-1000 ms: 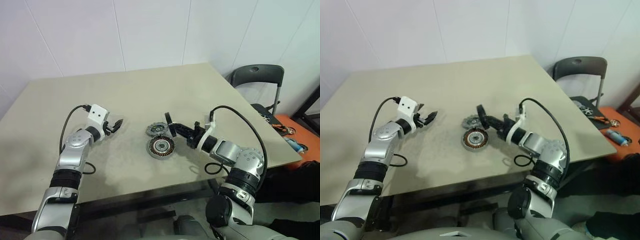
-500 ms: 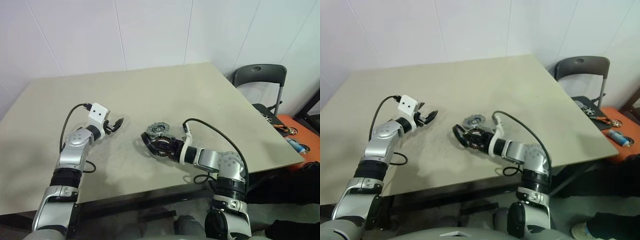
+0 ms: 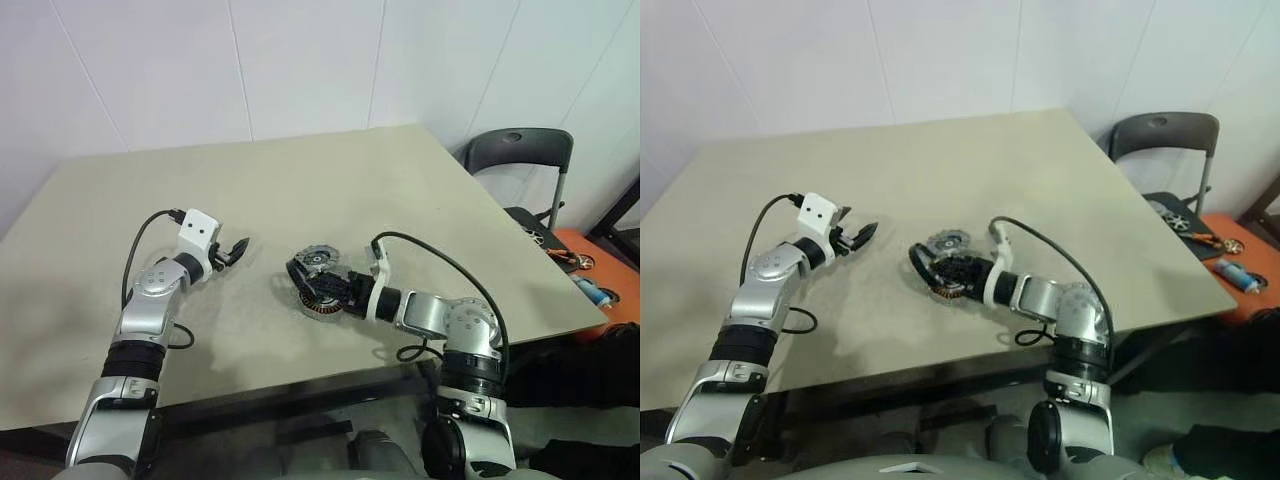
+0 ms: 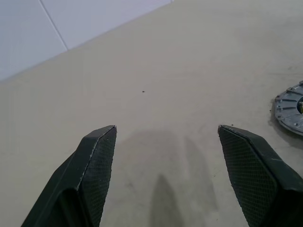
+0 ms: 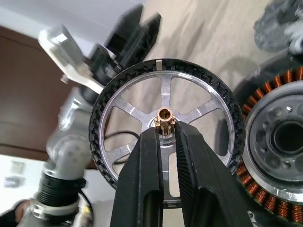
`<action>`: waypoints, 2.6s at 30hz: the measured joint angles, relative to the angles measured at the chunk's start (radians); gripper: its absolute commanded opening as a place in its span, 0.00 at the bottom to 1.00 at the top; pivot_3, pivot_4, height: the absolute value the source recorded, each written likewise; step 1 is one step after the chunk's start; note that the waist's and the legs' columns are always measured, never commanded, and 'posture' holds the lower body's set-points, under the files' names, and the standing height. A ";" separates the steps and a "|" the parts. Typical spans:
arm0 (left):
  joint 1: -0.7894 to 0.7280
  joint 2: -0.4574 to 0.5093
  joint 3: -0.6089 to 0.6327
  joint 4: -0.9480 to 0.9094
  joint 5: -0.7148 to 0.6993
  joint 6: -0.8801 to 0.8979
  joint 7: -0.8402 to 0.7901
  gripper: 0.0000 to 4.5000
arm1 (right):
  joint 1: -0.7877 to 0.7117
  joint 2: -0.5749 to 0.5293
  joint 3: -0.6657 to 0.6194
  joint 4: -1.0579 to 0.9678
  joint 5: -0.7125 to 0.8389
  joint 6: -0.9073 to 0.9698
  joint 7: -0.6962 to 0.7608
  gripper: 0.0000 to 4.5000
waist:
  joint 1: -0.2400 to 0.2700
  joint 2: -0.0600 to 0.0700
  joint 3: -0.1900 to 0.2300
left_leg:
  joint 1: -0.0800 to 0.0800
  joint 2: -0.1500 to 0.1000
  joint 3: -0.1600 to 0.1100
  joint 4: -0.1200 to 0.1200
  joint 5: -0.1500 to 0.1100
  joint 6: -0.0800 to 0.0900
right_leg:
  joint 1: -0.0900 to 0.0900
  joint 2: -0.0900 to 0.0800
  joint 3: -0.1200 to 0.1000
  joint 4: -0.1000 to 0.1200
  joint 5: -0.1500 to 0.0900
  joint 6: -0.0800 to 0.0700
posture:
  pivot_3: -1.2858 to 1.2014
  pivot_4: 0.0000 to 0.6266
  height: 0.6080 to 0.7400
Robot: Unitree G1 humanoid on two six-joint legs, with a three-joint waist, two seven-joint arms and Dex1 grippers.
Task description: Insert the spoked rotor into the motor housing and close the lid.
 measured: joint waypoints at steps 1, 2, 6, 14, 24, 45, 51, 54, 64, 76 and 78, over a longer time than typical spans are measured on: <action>0.000 0.000 0.000 0.000 0.000 0.000 0.000 0.81 | 0.000 -0.002 0.001 0.000 0.000 -0.011 0.000 0.02 | 0.001 0.000 0.000 | 0.000 0.000 0.000 0.000 0.000 0.000 | 0.000 0.000 0.000 0.000 0.000 0.000 | 0.52 0.00 1.00; 0.000 0.000 0.000 0.000 0.000 0.001 0.000 0.81 | -0.001 -0.006 0.001 0.001 0.000 -0.025 0.000 0.02 | 0.002 0.000 0.000 | 0.000 0.000 0.000 0.000 0.000 0.000 | 0.000 0.000 0.000 0.000 0.000 0.000 | 0.52 0.00 1.00; 0.000 0.000 0.000 0.000 0.000 0.002 0.000 0.81 | -0.006 -0.033 -0.016 0.037 -0.004 -0.065 -0.005 0.02 | 0.001 0.000 0.000 | 0.000 0.000 0.000 0.000 0.000 0.000 | 0.000 0.000 0.000 0.000 0.000 0.000 | 0.52 0.00 1.00; 0.000 0.000 0.000 -0.001 0.000 0.011 -0.001 0.81 | -0.005 -0.067 0.100 0.033 -0.077 -0.180 0.010 0.02 | -0.001 0.000 0.000 | 0.001 0.000 0.000 0.000 0.000 0.000 | 0.000 0.000 0.000 0.000 -0.002 0.003 | 0.52 0.00 1.00; 0.000 0.000 0.000 -0.001 0.000 0.013 -0.001 0.81 | 0.011 -0.104 0.136 0.025 -0.090 -0.236 0.040 0.47 | 0.000 0.000 0.000 | 0.000 0.000 0.000 -0.001 0.000 0.000 | 0.000 0.000 0.000 0.000 0.000 0.000 | 0.52 0.00 1.00; 0.034 -0.001 -0.007 -0.086 -0.070 0.069 -0.126 0.81 | -0.024 -0.525 0.339 -0.306 -0.063 -0.235 0.282 0.61 | 0.001 0.000 0.000 | -0.001 0.000 0.000 -0.001 0.000 0.000 | 0.000 0.000 0.000 -0.002 -0.003 0.004 | 0.52 0.00 1.00; 0.074 0.094 -0.023 -0.270 -0.259 0.267 -0.405 0.81 | 0.055 -0.805 0.806 -0.400 -0.583 -0.747 0.409 0.61 | -0.002 -0.002 0.002 | 0.000 0.000 0.003 -0.001 0.000 0.000 | -0.001 -0.001 0.001 -0.002 -0.006 0.004 | 0.52 0.00 1.00; 0.075 0.120 -0.026 -0.269 -0.300 0.368 -0.460 0.81 | 0.031 -0.800 0.830 -0.368 -0.709 -0.914 0.420 0.61 | -0.001 -0.005 0.003 | 0.000 0.000 0.003 0.000 0.000 0.000 | 0.000 -0.001 0.001 -0.002 -0.007 0.001 | 0.52 0.00 1.00; 0.100 0.126 -0.058 -0.121 -0.266 0.447 -0.478 0.81 | 0.016 -0.684 0.836 -0.268 -0.919 -1.091 0.379 0.61 | 0.015 -0.008 0.003 | -0.001 0.000 0.002 -0.001 0.000 0.000 | -0.001 -0.001 0.001 -0.002 -0.003 0.000 | 0.52 0.00 1.00; 0.081 0.090 -0.059 -0.122 -0.249 0.409 -0.426 0.81 | -0.029 -0.789 0.831 -0.246 -1.001 -1.283 0.611 0.61 | 0.026 -0.007 0.003 | 0.001 0.000 0.002 0.000 0.000 0.000 | 0.000 -0.001 0.001 -0.002 -0.005 0.003 | 0.52 0.00 1.00; 0.086 0.090 -0.059 -0.122 -0.243 0.403 -0.420 0.81 | -0.044 -0.788 0.825 -0.234 -1.012 -1.303 0.618 0.61 | 0.027 -0.007 0.003 | 0.001 0.000 0.002 0.000 0.000 0.000 | 0.000 -0.001 0.001 -0.002 -0.005 0.003 | 0.52 0.00 1.00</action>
